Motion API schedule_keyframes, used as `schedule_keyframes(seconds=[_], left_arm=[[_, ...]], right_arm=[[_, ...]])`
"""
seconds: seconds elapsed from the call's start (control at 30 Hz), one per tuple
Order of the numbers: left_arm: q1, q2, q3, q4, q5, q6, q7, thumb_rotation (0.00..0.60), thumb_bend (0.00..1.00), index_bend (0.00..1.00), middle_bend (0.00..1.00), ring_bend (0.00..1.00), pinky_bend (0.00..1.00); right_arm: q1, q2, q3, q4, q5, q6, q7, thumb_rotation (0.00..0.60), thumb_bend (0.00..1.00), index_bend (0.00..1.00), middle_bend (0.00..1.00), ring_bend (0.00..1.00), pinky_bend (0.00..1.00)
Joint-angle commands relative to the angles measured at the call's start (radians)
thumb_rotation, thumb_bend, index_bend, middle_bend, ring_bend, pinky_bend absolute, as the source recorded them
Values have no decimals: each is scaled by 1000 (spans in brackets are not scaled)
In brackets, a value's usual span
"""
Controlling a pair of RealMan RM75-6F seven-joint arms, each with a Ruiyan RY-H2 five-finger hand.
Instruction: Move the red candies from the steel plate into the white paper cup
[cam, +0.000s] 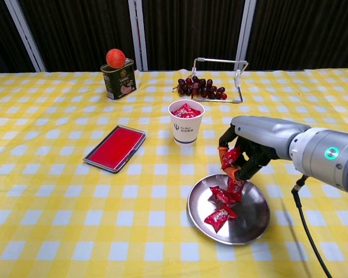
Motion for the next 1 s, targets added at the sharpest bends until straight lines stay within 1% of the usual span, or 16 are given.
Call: schedule_keyframes(seconds=[0.03,0.33,0.57,0.7,0.83,1.0], left_arm=[[0,0,0,0,-1,0,0,600,44,0,0,0,0],[-1,0,0,0,-2,-2,1,600,44,0,0,0,0],[-2,1,-2,0,-6,-5,-2,600,44,0,0,0,0],[-4,2,-3,-2,-12,-10,-4,600,44,0,0,0,0],[-5,0,-5,0,-14,-9,-1,600,44,0,0,0,0],[-6,0,-6,0,-16,-14,-2,600,44,0,0,0,0]], right_arm=[[5,12,10,-10,8,3,-4,600,548,589,804,830,923],[35,27,45,-16,35,-1,-16,600,554,589,804,830,923],[93,22,110,-3,76,-14,-38,600,555,589,804,830,923],[137,14,150,28,114,-28,-57,600,555,589,804,830,923],[186,1,192,82,166,-50,-66,600,555,589,804,830,923],[238,-11,231,151,206,-75,-67,600,554,589,804,830,923]])
